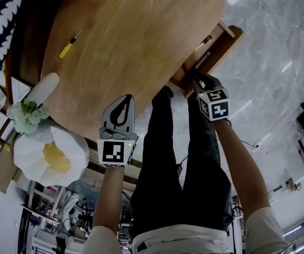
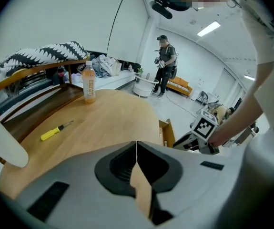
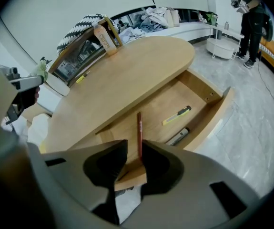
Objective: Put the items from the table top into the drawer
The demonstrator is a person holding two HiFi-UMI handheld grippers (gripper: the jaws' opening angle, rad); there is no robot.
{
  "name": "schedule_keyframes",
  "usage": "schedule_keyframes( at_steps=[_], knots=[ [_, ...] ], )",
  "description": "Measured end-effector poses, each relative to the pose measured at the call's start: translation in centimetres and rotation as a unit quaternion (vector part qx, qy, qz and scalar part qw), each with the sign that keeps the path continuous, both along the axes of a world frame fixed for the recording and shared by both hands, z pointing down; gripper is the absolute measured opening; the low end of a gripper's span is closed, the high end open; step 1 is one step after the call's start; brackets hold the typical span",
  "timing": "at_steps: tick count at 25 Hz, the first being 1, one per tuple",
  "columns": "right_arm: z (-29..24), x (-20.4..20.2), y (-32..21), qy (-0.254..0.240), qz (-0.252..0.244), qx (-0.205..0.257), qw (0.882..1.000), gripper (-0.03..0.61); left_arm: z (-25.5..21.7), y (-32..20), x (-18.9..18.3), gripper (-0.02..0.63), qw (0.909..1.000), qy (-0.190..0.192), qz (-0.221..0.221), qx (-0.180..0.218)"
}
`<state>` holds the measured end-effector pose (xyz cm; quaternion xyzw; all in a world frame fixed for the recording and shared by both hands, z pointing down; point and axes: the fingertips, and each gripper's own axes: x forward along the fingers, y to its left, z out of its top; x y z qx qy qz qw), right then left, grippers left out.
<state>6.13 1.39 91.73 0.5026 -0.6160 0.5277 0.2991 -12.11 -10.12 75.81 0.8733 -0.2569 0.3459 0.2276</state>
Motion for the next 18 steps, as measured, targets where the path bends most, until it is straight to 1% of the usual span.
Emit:
schedule_keyframes(
  at_steps=[2,7,10,14,18],
  knots=[
    [-0.3,-0.4,-0.1,-0.004,-0.004,-0.001,1.0,0.107,0.2,-0.7,-0.7,0.021,0.9998,-0.012,0.012,0.008],
    [-1.7,-1.4,-0.6,-0.015,-0.021,0.008,1.0,0.071,0.7,-3.1,-2.0,0.023,0.9988,-0.034,0.027,0.023],
    [-2.9,-2.0,-1.7,-0.019,-0.03,0.024,0.999,0.041,0.9,-5.3,-2.9,0.023,0.9981,-0.045,0.03,0.028],
    [-4.5,-3.5,-3.2,-0.041,-0.045,0.053,0.997,0.021,0.7,-8.8,-4.4,0.023,0.9981,-0.052,0.016,0.03],
    [-5.6,-5.5,-4.3,-0.07,-0.076,0.074,0.992,0.02,0.6,-11.9,-5.1,0.023,0.9962,-0.067,0.032,0.047]
  ],
)
